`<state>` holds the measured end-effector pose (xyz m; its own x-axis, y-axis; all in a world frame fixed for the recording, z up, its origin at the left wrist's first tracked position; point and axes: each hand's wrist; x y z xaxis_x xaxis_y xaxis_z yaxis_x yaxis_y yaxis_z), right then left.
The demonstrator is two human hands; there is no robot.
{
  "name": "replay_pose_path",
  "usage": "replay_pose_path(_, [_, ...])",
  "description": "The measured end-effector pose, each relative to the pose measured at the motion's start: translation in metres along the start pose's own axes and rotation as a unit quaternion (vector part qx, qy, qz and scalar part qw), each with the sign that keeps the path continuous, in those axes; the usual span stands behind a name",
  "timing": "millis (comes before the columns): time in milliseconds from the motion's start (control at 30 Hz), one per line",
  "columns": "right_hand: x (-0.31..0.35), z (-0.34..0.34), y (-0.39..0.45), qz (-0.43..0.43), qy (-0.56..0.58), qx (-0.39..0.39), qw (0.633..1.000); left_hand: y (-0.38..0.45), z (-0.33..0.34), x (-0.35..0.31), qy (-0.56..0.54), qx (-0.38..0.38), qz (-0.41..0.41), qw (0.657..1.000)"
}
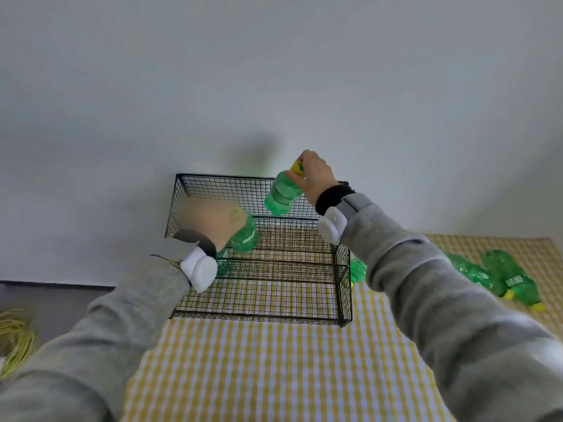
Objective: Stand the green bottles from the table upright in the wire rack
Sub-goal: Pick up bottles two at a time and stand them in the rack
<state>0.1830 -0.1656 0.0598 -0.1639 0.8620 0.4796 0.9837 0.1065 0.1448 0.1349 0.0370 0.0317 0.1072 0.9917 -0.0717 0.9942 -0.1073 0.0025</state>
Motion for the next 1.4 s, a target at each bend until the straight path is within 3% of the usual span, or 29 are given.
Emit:
replay_pose_path(433, [0.014,0.097,0.063,-0.075,-0.049,0.219,0.971,0.03,0.046,0.009,0.185,0.127,0.062,0.972])
replay_pose_path(667, [0.009,0.129,0.07,-0.106,-0.006,0.282,0.954,0.043,0.063,0.011,0.227,0.172,0.112,0.952])
replay_pose_path(900, [0.004,0.145,0.065,-0.092,0.106,0.269,0.953,0.042,0.07,0.021,0.236,0.163,0.135,0.948])
replay_pose_path(1133, [0.002,0.138,0.057,-0.075,0.064,0.285,0.953,0.035,0.065,0.022,0.226,0.171,0.105,0.953])
replay_pose_path(1400, [-0.043,0.085,0.019,-0.014,0.117,0.133,0.984,0.017,0.036,0.018,0.203,0.138,0.081,0.966])
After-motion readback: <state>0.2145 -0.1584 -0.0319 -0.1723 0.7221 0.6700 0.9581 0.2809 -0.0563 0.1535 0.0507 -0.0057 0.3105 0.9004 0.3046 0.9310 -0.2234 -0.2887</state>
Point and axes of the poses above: each hand's wrist, its own y-axis towards the middle knuckle, its own z-axis out of the palm, x = y × z, and after that the axes turned 4 degrees about -z, right-handed
